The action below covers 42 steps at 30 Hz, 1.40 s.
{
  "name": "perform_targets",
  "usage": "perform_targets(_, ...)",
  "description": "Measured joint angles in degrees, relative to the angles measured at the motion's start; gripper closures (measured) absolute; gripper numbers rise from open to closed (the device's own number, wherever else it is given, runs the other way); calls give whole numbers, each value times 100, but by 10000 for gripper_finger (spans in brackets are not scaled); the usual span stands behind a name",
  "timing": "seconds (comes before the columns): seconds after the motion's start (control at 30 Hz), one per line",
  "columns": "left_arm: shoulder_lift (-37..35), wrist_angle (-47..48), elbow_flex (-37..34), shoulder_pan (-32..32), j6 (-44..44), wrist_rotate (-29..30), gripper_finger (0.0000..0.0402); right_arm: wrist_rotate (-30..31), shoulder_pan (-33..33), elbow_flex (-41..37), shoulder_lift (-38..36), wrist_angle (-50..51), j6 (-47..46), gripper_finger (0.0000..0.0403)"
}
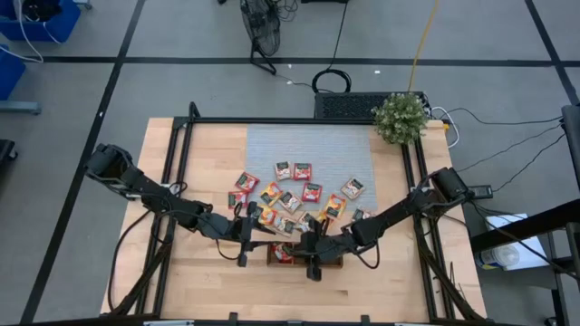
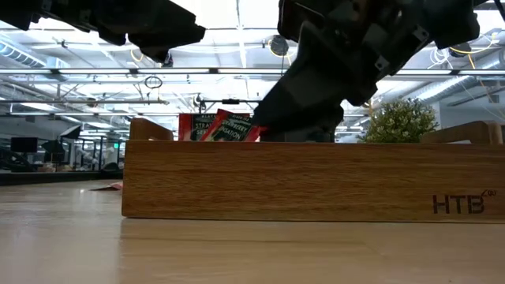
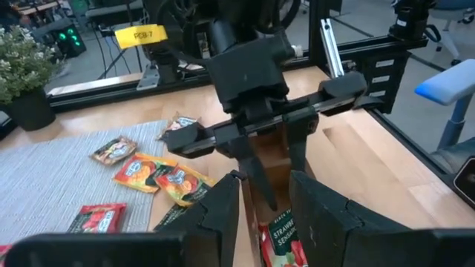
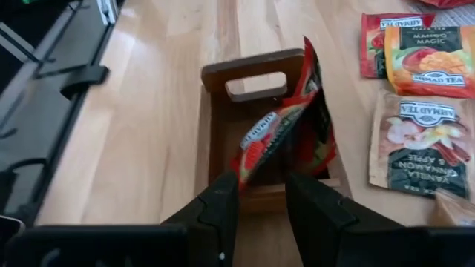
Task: Pick & Place Tea
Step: Put the red tea bag into the left section of the wooden organizer
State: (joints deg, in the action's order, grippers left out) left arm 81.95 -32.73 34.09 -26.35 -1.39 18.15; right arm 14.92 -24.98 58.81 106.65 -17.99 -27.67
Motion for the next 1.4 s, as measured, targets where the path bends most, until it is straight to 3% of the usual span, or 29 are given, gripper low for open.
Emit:
perform_targets(0.9,-2,-1,-2,7,-247,0,277,-153,-26,-11,299,-600,-277,302)
perform_targets(1.07,-2,-1,-2,9,-247,2,277,1,-26,-9,299,-720,-31,328)
perform_targets(1.27,-2,2,-2,8,-247,3,277,24,-26,-9,293,-749,289,395)
perform_targets(1.4,-2,2,-2,9,-273,2,277,313,-39,-9,293,-751,564,400)
